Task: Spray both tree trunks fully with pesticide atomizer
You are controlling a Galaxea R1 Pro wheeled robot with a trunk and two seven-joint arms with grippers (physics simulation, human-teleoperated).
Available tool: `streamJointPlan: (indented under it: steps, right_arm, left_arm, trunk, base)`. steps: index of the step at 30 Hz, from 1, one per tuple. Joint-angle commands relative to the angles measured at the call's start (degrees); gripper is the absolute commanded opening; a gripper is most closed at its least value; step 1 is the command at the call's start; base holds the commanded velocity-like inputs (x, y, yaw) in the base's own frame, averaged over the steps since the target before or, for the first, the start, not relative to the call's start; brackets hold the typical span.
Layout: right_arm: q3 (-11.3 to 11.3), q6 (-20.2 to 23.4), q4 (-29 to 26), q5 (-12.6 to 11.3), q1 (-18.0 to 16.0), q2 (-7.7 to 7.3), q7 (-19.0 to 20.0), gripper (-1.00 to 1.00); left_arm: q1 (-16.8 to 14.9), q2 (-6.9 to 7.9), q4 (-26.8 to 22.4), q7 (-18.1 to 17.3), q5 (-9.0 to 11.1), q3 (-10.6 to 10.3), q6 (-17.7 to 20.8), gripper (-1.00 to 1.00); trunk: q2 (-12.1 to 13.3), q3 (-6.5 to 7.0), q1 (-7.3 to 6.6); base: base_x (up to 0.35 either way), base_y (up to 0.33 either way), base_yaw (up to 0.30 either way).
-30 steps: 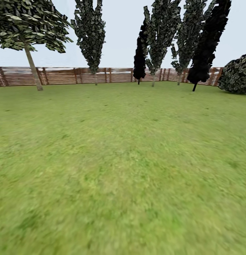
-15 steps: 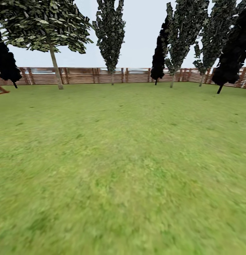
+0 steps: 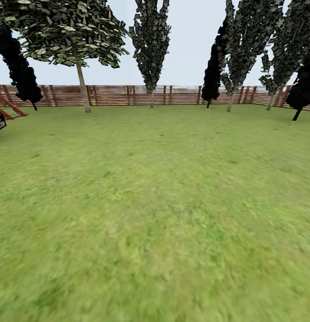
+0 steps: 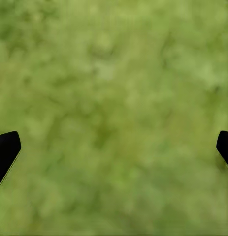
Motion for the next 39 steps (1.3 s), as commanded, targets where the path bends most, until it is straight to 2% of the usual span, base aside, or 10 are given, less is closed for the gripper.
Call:
streamJointPlan:
  steps: [1, 12, 39]
  right_arm:
    - [-0.02, -0.17, 0.03, 0.03, -0.03, 0.0, -0.02, 1.0]
    - [0.02, -0.17, 0.03, 0.03, -0.03, 0.0, -0.02, 1.0]
    - [0.06, -0.17, 0.0, 0.03, -0.03, 0.0, -0.02, 1.0]
  left_arm:
    - [-0.03, 0.0, 0.05, -0.04, 0.44, -0.02, -0.17, 1.0]
    - [-0.03, 0.0, 0.03, -0.04, 0.44, -0.02, -0.17, 1.0]
    - [-0.03, -0.02, 0.06, -0.04, 0.44, -0.02, -0.17, 1.0]
  trunk:
    - [-0.02, -0.05, 0.03]
    - [-0.02, -0.05, 0.03]
    - [-0.02, -0.05, 0.03]
  base:
    - [0.338, 0.0, 0.003]
    - [0.338, 0.0, 0.059]
    - [0.338, 0.0, 0.274]
